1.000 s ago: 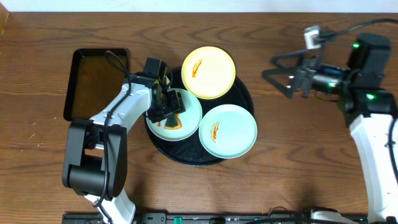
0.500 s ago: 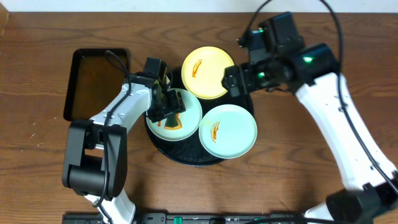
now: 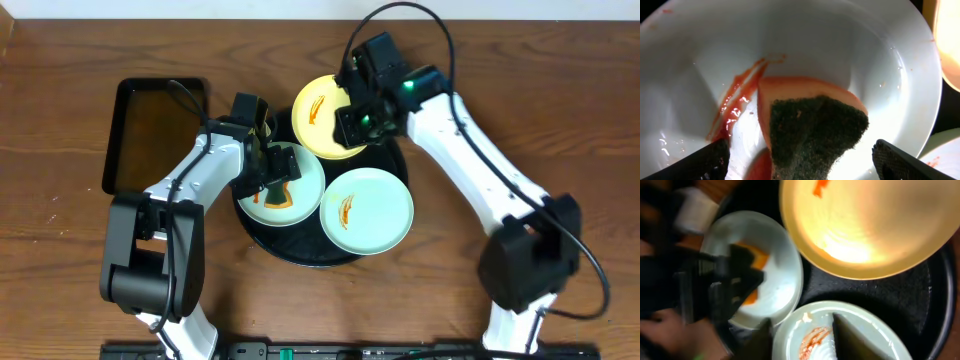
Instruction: Clean dirty plates on tray and stack at the side
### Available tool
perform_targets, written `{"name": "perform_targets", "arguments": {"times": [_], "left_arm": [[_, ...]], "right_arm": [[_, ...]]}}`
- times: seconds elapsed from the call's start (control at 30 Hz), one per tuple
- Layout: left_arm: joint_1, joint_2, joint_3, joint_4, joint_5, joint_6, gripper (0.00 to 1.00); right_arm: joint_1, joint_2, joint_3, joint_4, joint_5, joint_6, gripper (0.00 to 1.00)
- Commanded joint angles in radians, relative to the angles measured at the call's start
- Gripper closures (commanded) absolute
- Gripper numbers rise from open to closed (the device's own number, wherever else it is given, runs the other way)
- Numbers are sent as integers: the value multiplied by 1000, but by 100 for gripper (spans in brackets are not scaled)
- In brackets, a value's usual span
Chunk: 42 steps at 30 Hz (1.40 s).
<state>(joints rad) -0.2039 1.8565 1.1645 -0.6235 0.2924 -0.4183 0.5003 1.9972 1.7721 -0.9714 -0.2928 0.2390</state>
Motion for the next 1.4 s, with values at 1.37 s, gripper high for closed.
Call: {"name": "perform_targets", "arguments": {"times": [1.37], "left_arm": [[0,1,-3,-29,-51,-5,8]], "right_arm": [[71,214,-112,195,-55,92,74]]}}
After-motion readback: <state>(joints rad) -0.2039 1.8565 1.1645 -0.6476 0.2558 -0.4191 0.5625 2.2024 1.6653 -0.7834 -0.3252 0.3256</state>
